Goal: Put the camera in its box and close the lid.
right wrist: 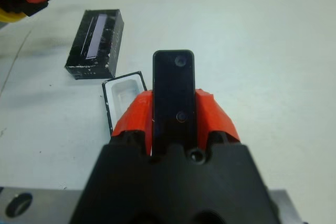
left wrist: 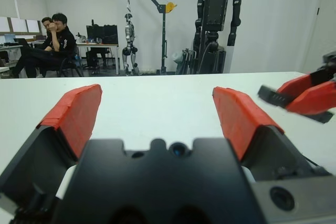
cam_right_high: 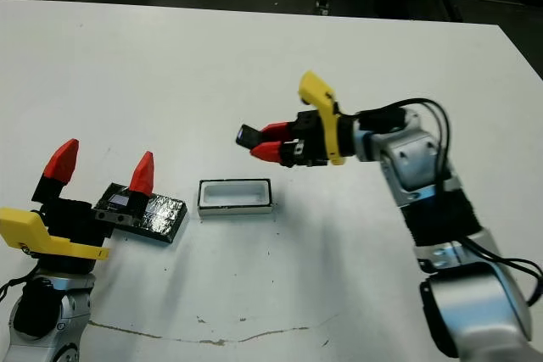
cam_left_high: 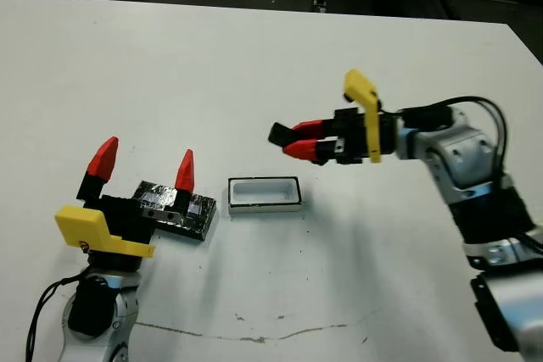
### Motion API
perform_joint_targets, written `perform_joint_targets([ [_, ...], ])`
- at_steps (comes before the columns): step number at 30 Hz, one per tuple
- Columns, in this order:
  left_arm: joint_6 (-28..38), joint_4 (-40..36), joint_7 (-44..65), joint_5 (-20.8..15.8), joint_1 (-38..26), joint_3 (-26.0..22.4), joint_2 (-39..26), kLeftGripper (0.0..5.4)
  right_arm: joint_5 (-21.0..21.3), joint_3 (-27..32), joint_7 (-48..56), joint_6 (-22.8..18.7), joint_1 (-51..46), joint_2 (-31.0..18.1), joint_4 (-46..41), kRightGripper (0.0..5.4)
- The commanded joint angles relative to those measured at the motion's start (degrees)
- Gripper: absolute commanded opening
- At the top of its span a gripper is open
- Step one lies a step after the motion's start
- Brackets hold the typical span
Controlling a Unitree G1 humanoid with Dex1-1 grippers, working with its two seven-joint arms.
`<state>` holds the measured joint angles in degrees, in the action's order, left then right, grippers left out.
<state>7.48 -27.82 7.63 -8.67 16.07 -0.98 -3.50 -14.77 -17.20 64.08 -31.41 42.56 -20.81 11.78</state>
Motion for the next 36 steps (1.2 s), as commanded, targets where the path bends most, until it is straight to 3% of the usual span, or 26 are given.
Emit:
perform_joint_targets([
  [1,-0.78,0.05,-0.21,0.11,0.57,-0.04,-0.08,5.40,0.90,-1.11,0.18,-0.63,1.53,0.59,1.71,1.65],
  [4,-0.87,0.06,-0.20,0.08,0.34,-0.39,-0.31,5.40,1.63,-2.87,1.59,-0.91,2.77,1.13,3.79,1.65],
  [12,-0.13,0.68,-0.09,0.35,-0.54,-0.59,-0.30,5.40,3.42,-5.99,6.24,3.04,4.66,3.38,8.99,1.65],
  [22,-0.52,0.77,-0.29,0.49,-0.62,-0.42,-0.10,5.40,3.12,-4.81,8.26,7.17,4.06,6.40,11.20,1.65],
  [33,-0.05,1.20,-0.18,0.27,-0.65,-0.44,-0.06,5.40,3.61,-4.88,7.46,6.48,3.08,7.72,10.28,1.65],
  [36,-0.21,1.15,-0.19,0.30,-0.62,-0.35,-0.07,5.40,4.28,-5.30,7.14,7.89,2.26,7.56,9.34,1.65],
])
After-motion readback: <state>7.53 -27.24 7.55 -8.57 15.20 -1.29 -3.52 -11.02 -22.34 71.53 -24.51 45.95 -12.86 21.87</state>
